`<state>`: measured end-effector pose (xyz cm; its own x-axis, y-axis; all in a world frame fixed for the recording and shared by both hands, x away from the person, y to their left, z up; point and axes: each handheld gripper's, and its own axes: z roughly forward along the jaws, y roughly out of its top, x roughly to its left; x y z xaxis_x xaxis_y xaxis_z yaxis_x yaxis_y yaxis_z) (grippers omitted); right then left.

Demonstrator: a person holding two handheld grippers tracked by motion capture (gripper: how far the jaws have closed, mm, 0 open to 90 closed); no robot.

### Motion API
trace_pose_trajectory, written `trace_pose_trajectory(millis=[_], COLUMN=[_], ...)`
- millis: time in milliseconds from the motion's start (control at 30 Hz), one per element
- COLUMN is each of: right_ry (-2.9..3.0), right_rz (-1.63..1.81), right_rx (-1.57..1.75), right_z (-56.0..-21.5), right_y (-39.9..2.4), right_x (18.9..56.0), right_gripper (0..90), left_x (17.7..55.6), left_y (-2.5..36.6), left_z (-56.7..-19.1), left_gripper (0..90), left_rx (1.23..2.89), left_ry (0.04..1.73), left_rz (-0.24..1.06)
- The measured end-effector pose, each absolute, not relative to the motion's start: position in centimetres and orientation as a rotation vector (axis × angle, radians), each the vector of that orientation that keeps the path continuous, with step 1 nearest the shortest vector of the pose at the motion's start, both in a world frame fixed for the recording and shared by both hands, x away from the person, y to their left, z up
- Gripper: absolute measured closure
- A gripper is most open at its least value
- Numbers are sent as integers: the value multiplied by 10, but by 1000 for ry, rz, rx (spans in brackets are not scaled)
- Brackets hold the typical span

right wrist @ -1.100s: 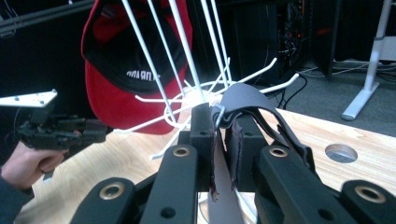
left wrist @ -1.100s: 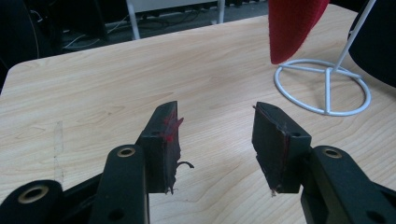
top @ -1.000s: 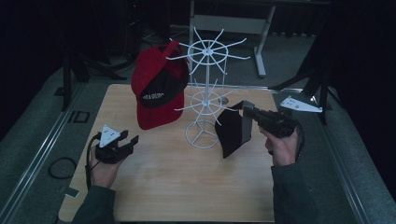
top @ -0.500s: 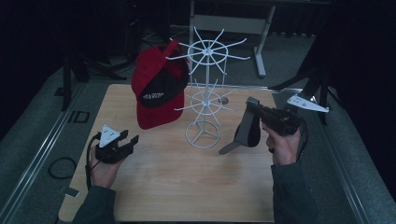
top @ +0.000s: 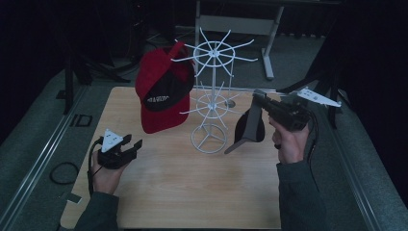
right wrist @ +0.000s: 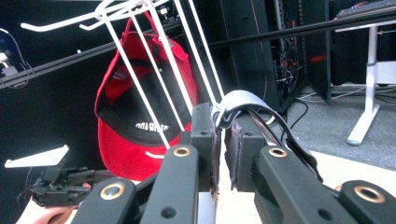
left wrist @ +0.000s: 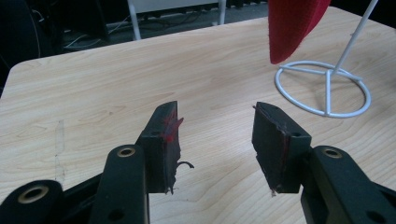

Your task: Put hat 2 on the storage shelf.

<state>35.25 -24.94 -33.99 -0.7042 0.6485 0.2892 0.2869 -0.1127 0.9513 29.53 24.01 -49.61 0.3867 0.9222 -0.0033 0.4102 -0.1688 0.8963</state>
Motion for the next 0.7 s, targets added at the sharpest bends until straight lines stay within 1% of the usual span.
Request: trace_pose_trajectory(millis=[700], right_ry=[1875], right_rz=[1907], right_rx=[998], right_z=[-322], right_y=[-243], right_x=[354], right_gripper=[823], left_x=[295], left_y=[240], left_z=[-497], left_gripper=[518], left_rx=[1759], left_ry=[1173], left_rz=[724])
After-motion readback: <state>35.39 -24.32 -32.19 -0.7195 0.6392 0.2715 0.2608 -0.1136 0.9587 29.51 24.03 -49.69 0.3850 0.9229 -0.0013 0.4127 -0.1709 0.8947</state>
